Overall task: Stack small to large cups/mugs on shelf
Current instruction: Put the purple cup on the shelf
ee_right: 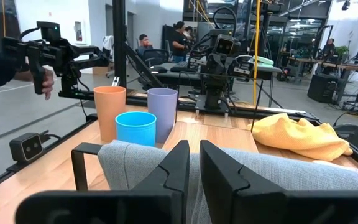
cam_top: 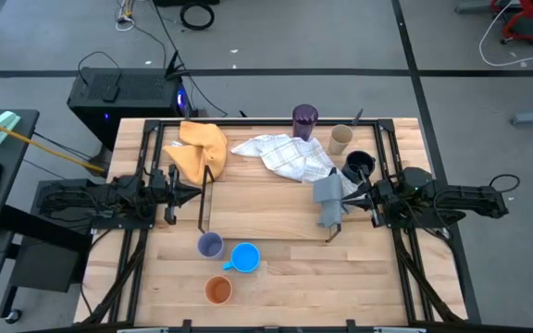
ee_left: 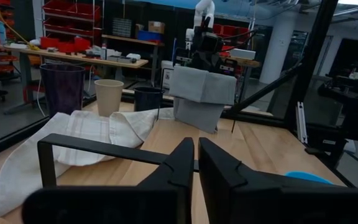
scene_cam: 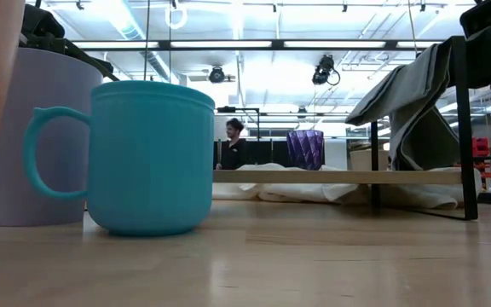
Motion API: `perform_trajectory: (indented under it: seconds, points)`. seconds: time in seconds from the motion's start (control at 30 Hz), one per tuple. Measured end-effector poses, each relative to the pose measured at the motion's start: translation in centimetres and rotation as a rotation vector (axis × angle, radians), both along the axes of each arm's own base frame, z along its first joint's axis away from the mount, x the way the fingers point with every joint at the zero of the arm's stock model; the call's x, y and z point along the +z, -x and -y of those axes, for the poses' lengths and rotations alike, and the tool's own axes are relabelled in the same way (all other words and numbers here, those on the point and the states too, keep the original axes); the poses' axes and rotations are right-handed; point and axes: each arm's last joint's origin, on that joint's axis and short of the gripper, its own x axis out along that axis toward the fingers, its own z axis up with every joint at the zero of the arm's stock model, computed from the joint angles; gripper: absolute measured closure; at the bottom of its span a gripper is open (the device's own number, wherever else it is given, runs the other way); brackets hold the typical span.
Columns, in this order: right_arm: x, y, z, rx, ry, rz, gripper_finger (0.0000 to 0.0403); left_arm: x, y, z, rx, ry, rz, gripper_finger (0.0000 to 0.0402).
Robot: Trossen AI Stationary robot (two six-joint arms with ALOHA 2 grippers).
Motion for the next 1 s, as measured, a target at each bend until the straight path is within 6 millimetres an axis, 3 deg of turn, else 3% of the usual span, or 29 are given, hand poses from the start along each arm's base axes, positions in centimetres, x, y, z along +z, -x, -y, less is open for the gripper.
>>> perform_trajectory:
  seconds: [0.4,0.87,1.0]
  points:
    - [0.0,0.0,0.0,0.001,-0.035,-0.007,0.0357,0.0,0.0,0.0,0.002,-0.001,0.000,0.0361]
    - [0.2,0.0,0.0,0.001,-0.040,0.015,0.0357,0.0,0.0,0.0,0.001,0.000,0.000,0.0373]
    - [1.5,0.2,0.0,0.004,-0.044,0.108,0.0357,0.0,0.0,0.0,0.001,0.000,0.001,0.0367]
